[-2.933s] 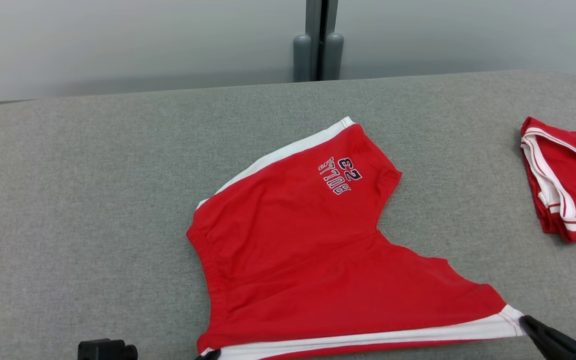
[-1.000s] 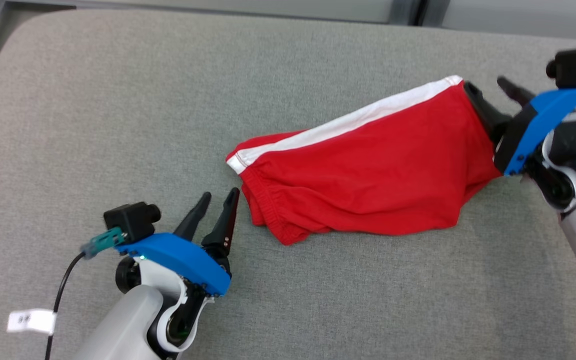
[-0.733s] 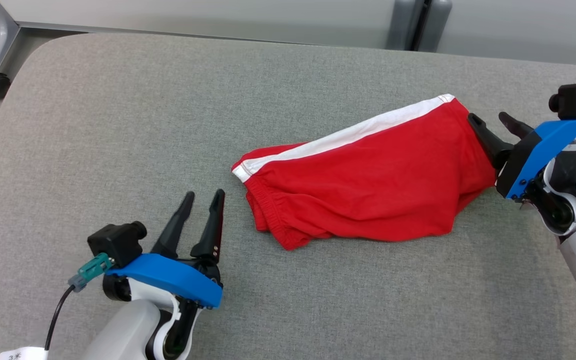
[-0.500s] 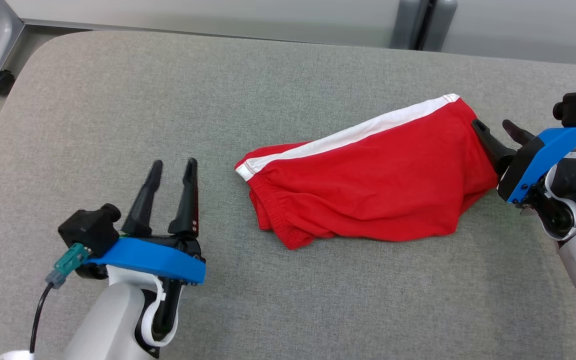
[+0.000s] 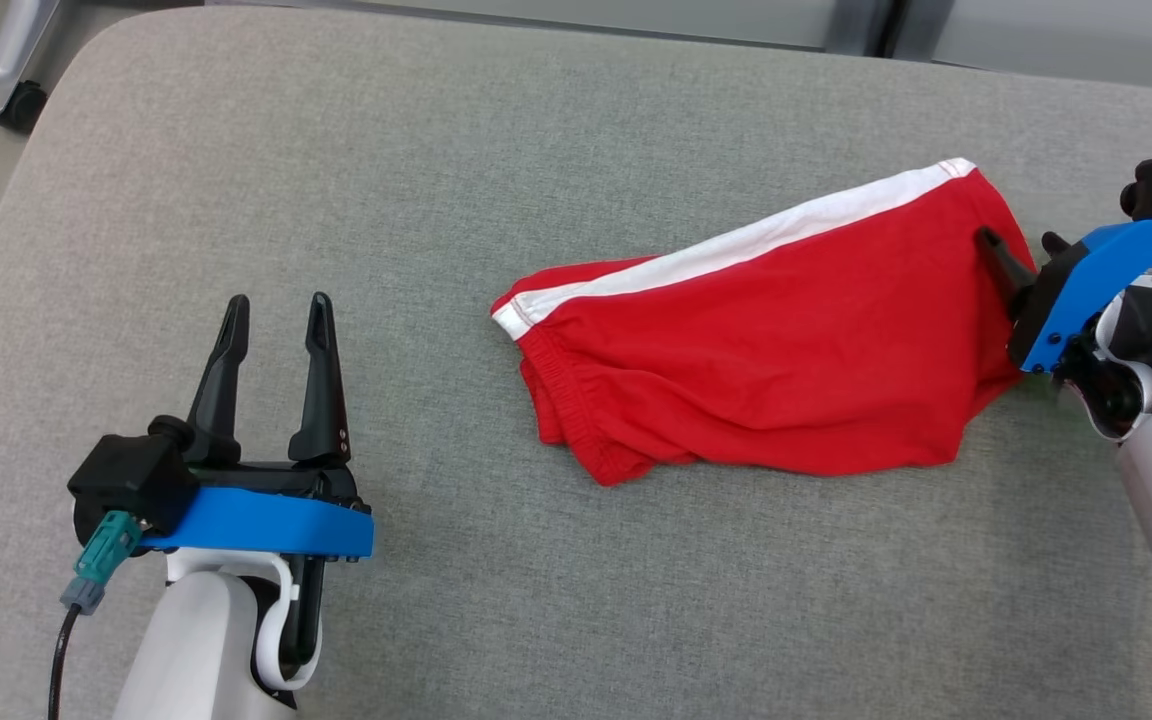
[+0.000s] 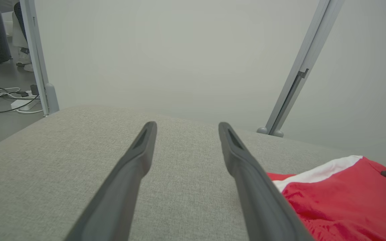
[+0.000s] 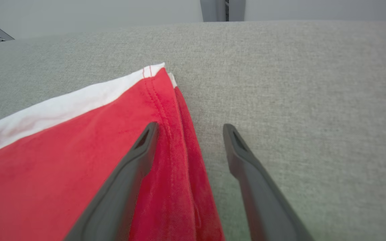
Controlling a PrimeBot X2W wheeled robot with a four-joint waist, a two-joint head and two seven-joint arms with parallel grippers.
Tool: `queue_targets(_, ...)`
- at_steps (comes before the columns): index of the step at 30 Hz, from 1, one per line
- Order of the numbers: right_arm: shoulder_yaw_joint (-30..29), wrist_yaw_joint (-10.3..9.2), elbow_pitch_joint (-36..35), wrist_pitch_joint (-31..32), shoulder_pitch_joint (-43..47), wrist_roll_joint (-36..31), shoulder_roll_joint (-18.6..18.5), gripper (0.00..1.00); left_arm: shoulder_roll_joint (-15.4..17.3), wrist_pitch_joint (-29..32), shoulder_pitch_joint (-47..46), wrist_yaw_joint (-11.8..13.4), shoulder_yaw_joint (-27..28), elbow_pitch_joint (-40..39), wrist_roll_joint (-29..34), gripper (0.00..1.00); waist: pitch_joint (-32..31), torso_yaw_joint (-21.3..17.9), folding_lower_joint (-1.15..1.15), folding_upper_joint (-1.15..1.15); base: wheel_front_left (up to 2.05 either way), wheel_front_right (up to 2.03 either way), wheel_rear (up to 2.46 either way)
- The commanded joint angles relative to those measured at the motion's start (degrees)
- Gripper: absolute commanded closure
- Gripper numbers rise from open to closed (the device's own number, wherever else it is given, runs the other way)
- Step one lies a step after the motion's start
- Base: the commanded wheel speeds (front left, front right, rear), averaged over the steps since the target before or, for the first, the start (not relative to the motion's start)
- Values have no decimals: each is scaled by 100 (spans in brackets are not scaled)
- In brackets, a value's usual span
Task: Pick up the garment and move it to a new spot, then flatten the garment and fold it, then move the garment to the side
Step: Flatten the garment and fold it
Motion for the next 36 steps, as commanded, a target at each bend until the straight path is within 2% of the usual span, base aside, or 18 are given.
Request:
queue_targets(1, -18, 0, 79, -19, -116, -64, 43, 0, -22, -24, 74, -50, 48, -10, 59, 0, 41, 46, 0, 0, 0, 0, 0)
queue_targets(6, 78, 1, 577, 145, -182, -438, 294, 0, -83, -24, 46, -84, 147, 13, 231, 0, 82, 112, 0, 0, 0, 0, 0)
queue_targets(7, 133, 1, 642, 186, -159, -509, 351, 6, -86, -24, 27, -89, 165, 23, 263, 0, 79, 113, 0, 0, 0, 0, 0)
queue_targets(9, 182, 1, 714, 169, -145, -611, 418, 100, -94, -24, 11, -91, 183, 29, 294, 0, 55, 96, 0, 0, 0, 0, 0)
queue_targets(23, -177, -2, 804, -663, 166, -665, 213, 100, 92, -26, 272, -95, -33, 144, 182, 0, -502, -377, 0, 0, 0, 0, 0)
queue_targets(31, -346, 0, 985, -1245, 366, -1191, -197, 100, 223, -25, 444, -95, -106, 237, 163, 0, -851, -604, 0, 0, 0, 0, 0)
queue_targets(36, -521, 0, 1099, -1407, 308, -1512, -170, 100, 265, -25, 538, -96, -202, 270, 127, 0, -1011, -679, 0, 0, 0, 0, 0)
